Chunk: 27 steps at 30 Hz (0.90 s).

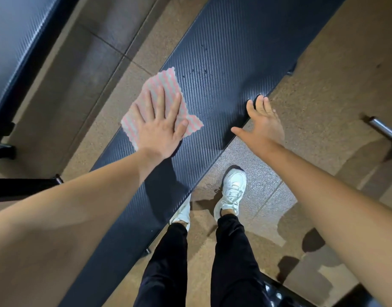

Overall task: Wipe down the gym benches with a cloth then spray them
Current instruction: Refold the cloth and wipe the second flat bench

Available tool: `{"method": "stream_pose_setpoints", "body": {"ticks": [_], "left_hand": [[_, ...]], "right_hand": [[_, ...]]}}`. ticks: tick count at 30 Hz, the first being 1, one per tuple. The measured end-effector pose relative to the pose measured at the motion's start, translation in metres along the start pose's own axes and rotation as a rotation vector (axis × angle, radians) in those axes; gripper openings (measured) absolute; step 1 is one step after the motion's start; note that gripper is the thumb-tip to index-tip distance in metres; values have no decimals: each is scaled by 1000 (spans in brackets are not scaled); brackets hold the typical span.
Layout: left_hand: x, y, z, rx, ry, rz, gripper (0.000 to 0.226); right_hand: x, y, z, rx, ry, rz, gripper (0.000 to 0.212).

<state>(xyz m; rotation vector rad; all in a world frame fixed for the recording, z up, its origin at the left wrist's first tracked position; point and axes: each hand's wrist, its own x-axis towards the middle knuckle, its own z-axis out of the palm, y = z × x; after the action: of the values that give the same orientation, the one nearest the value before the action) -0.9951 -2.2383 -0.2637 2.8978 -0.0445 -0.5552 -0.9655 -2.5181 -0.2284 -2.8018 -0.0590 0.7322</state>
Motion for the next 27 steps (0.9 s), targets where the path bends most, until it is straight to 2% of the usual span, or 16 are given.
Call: {"method": "stream_pose_setpoints", "body": {"ticks": [5, 7, 10, 14, 17, 22, 27], "left_hand": [[-21, 47, 14, 72, -42, 168, 68], [-31, 67, 19, 90, -69, 240, 69], [-39, 87, 27, 138, -121, 407, 70], [-34, 88, 27, 176, -136, 507, 69], [-15, 82, 18, 175, -131, 489, 67], [49, 72, -9, 83, -54, 251, 64], [115, 52, -32, 57, -24, 121, 64]], "right_hand": [[2, 12, -3, 18, -24, -24, 81], [4, 18, -4, 135, -25, -21, 71], [5, 29, -18, 488, 63, 31, 44], [11, 39, -39, 564, 224, 140, 45], [26, 47, -45, 526, 287, 78, 54], [57, 53, -49, 182, 138, 67, 82], [65, 55, -44, -5, 118, 8, 87]]}}
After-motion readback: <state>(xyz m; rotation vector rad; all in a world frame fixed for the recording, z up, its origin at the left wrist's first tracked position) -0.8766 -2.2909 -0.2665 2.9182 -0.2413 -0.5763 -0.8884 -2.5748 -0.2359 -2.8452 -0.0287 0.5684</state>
